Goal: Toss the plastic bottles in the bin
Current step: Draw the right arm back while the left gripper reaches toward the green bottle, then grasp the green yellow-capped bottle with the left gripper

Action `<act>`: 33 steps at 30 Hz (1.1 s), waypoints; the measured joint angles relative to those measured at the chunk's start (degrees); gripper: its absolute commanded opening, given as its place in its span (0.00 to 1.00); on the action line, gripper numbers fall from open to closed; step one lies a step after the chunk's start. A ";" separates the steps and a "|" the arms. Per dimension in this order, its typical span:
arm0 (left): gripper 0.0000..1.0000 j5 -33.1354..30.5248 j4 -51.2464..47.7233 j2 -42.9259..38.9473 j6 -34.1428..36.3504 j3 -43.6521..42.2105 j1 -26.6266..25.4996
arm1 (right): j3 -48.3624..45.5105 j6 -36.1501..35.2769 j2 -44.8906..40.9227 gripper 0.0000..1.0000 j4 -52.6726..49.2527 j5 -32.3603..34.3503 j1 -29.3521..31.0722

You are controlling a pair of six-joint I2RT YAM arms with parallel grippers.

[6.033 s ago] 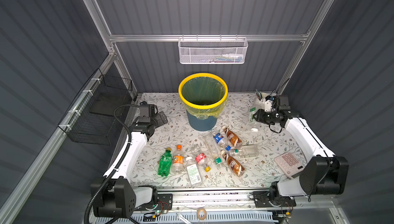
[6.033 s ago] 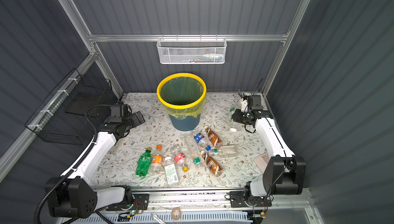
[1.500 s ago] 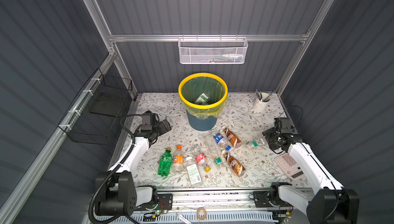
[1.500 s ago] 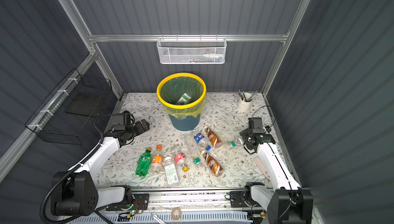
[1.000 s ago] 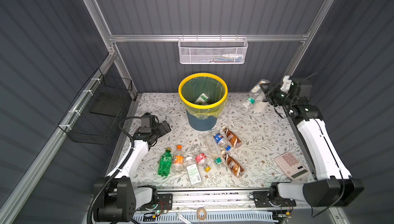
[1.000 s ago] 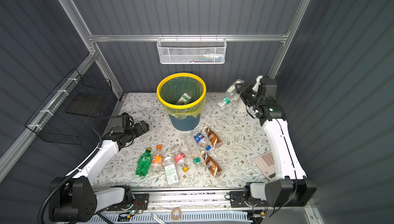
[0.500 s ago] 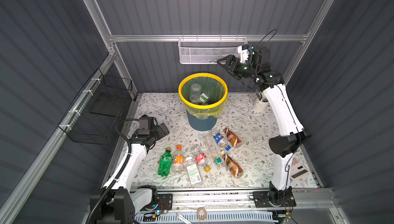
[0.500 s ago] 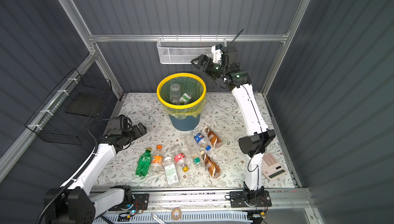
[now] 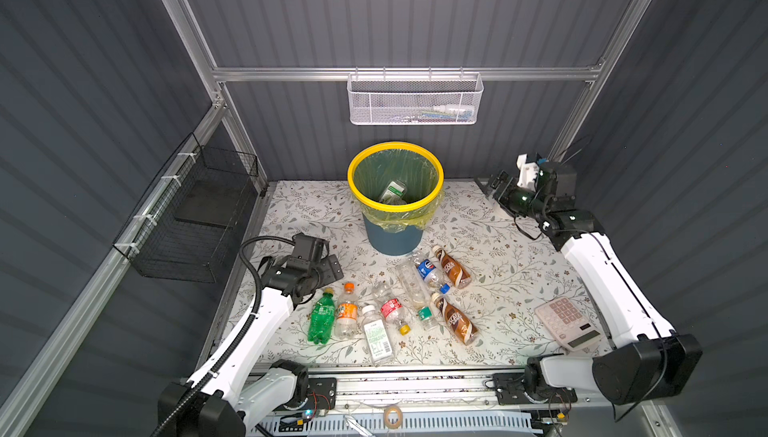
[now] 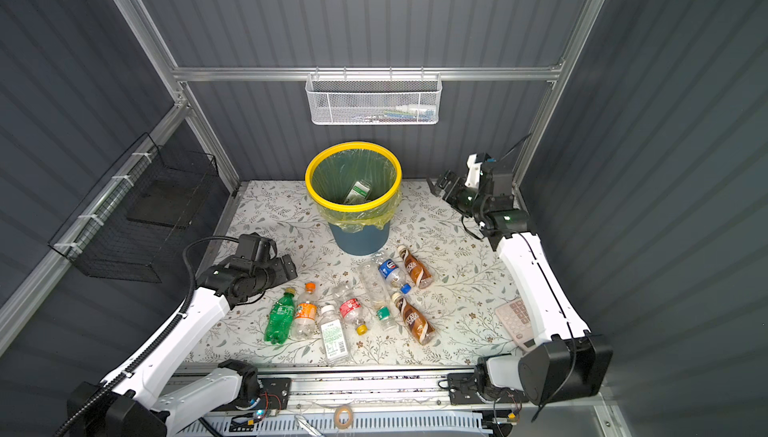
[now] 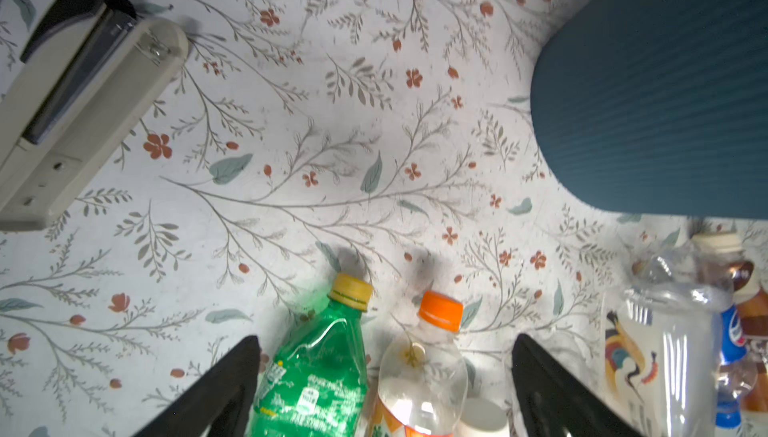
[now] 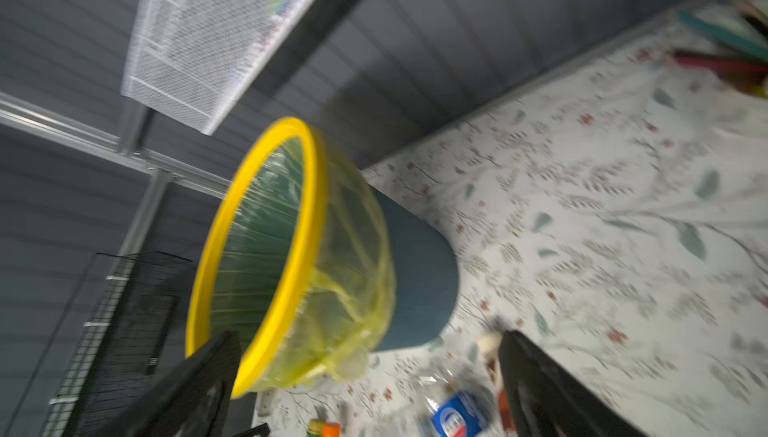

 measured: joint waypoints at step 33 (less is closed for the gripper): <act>0.88 -2.01 -4.13 5.18 -9.25 -10.71 -6.62 | -17.11 7.58 -4.09 0.99 6.67 -1.11 -6.38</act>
